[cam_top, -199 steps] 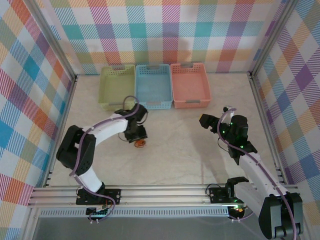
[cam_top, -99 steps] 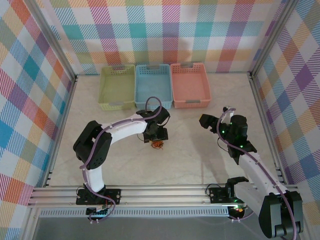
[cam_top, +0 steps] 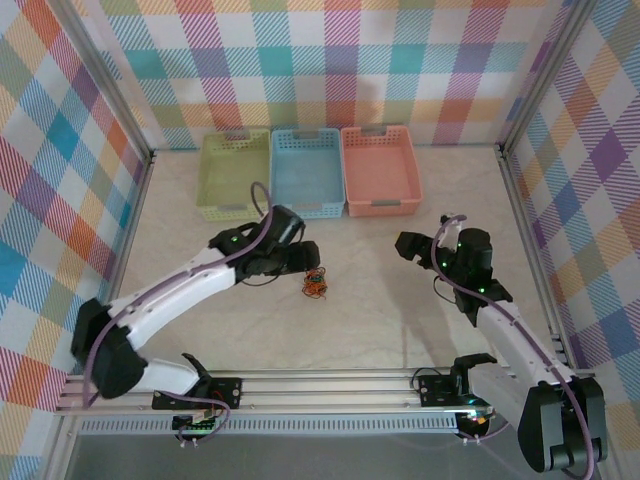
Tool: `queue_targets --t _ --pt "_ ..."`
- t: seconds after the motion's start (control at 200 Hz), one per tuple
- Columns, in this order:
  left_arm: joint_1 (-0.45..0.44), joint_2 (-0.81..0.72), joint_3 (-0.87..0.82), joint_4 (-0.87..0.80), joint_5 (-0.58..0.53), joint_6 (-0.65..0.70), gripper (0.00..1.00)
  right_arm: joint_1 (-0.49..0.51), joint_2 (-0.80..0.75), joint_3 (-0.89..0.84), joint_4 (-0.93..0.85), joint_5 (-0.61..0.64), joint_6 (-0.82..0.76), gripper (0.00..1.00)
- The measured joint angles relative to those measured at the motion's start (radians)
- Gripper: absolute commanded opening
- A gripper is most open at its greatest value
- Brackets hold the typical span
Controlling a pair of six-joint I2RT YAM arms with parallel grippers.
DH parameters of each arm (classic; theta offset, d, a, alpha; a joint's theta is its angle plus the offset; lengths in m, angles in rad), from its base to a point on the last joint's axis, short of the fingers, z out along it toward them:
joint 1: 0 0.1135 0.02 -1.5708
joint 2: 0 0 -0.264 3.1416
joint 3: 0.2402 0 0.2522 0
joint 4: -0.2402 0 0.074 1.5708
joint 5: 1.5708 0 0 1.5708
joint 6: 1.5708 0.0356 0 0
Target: Untangle the cables
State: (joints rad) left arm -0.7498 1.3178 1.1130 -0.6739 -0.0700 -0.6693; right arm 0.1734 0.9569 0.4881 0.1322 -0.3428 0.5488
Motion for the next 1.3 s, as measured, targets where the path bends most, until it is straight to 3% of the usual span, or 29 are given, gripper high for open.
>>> queue_targets --t 0.14,0.215,0.285,0.555,0.795,1.3 --pt "0.031 -0.128 -0.15 0.027 0.041 0.005 0.66 0.042 0.069 0.093 -0.064 -0.09 -0.029 0.74" --pt "0.053 -0.169 -0.227 0.052 0.082 0.004 0.66 0.084 0.126 0.151 -0.093 -0.135 -0.05 0.63" --pt "0.067 -0.18 -0.279 0.082 0.12 0.003 0.66 0.13 0.187 0.196 -0.116 -0.172 -0.071 0.62" --pt "0.079 -0.092 -0.332 0.219 0.212 -0.004 0.65 0.303 0.499 0.404 -0.273 -0.204 -0.097 0.52" --pt "0.105 -0.009 -0.332 0.303 0.243 -0.022 0.62 0.365 0.695 0.581 -0.38 -0.14 -0.06 0.34" --pt "0.106 0.041 -0.358 0.366 0.245 -0.049 0.59 0.466 0.863 0.661 -0.425 -0.07 0.086 0.35"
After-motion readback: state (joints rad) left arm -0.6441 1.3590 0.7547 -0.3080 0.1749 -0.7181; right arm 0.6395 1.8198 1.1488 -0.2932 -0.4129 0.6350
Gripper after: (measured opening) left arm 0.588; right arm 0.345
